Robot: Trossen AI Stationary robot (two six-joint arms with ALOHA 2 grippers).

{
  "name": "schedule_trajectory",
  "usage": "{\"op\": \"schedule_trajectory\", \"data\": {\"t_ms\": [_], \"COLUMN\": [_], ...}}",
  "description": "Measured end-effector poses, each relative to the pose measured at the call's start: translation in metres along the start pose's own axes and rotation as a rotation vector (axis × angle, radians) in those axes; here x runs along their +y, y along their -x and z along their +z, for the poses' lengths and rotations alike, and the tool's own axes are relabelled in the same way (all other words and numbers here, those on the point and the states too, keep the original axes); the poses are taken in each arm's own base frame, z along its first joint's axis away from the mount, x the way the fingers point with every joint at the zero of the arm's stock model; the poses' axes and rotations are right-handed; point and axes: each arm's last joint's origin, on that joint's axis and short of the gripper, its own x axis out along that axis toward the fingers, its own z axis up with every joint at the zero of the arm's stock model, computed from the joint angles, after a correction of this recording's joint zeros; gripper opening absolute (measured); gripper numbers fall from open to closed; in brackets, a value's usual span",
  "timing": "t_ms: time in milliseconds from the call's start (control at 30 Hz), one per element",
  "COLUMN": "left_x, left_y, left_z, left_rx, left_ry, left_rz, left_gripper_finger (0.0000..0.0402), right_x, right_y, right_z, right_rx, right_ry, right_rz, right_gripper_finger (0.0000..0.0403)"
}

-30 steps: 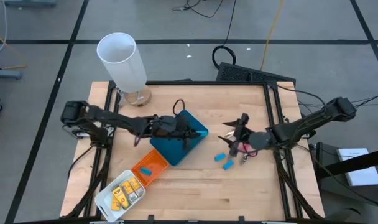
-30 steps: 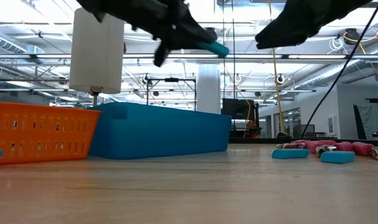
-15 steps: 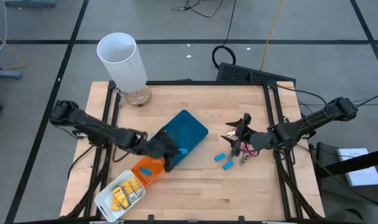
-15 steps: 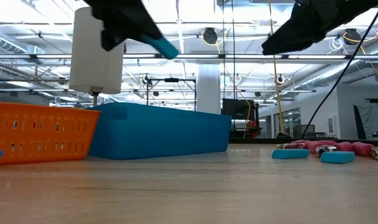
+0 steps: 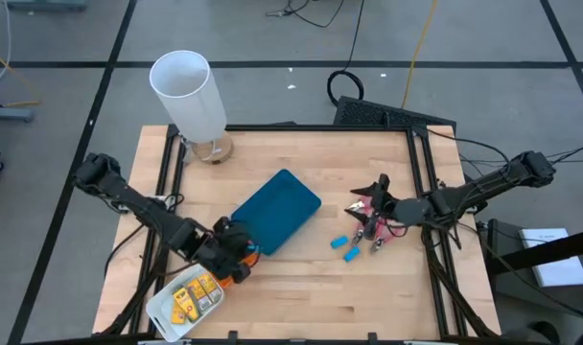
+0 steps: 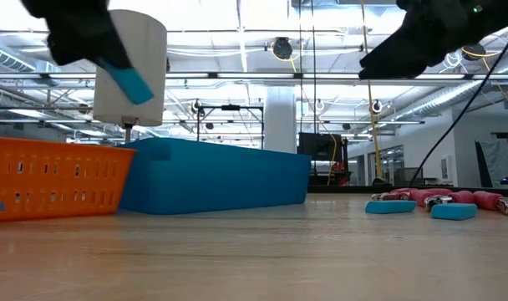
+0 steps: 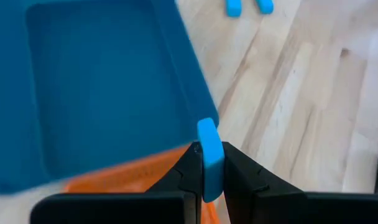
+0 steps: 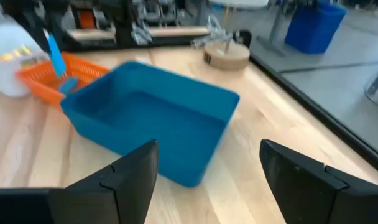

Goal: Pick & Place School Supplies
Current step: Put the blue eraser into the orange bin

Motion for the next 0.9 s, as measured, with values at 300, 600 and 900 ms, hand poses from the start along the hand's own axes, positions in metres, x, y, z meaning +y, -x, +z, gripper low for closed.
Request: {"op": "schedule_trajectory", "data": {"t_ms": [300, 600, 900], "left_x": [0.001, 0.003, 0.019], "left_y": [0.017, 0.023, 0.013], "left_z": [-0.036, -0.052, -0.070], "left_rx": [0.117, 0.134, 0.111], "left_ry": [0.082, 0.118, 0.119], "left_rz": [0.112, 0.153, 0.223], "left_gripper_finger": [0.0036, 0.0036, 0.0038], "right_x": [-0.014, -0.019, -0.019], "right_y": [0.015, 0.021, 0.021], "right_z": [-0.013, -0.016, -0.016], "right_rx": [-0.121, -0.147, -0.146], "right_ry": [-0.067, -0.085, -0.084], "right_rz": [0.025, 0.030, 0.030], "right_gripper_finger": [0.0270, 0.0270, 0.0270]}}
